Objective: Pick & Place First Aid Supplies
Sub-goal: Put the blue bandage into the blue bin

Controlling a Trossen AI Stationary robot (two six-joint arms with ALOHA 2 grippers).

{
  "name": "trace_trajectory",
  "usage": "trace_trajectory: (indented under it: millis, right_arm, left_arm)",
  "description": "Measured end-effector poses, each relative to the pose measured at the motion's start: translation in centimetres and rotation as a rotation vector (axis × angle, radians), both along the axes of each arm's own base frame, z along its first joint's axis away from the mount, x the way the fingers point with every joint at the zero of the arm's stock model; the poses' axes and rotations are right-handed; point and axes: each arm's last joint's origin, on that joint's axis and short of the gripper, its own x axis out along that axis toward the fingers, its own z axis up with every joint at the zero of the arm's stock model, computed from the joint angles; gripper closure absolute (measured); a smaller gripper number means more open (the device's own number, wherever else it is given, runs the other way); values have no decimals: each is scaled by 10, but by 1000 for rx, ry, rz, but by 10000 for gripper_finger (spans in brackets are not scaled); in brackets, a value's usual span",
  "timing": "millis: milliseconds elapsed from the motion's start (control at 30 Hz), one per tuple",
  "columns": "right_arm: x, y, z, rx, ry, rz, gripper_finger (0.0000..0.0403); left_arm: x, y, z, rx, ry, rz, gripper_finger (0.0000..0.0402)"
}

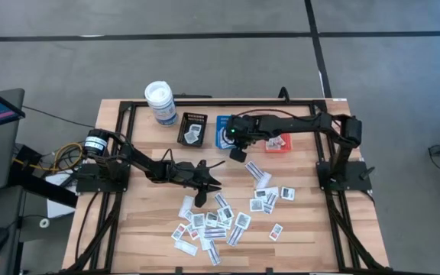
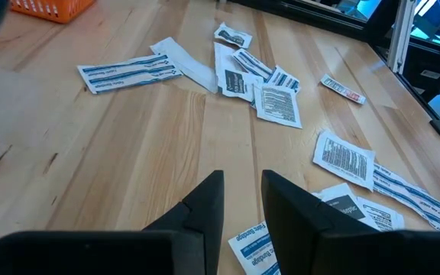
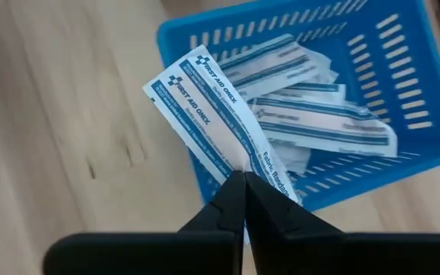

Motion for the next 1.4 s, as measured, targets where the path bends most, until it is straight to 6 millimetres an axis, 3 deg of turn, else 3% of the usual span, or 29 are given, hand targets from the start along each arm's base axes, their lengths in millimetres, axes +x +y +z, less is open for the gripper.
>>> trace_trajectory:
  millis: [433, 633, 933, 1133, 1400]
  right_arm:
    - [4, 1, -11, -4, 30, 23, 399]
    - [6, -1, -27, -40, 99, 47, 351]
    - [9, -11, -24, -132, 70, 42, 295]
    - [13, -28, -19, -164, -25, 1, 290]
    - [9, -22, -4, -135, 119, -12, 290]
  left_arm:
    - [0, 0, 0, 0, 0, 0, 311]
    - [0, 0, 0, 0, 0, 0, 311]
    - [0, 0, -1, 1, 2, 0, 311]
    - [0, 0, -1, 2, 2, 0, 311]
    - [0, 0, -1, 4, 2, 0, 311]
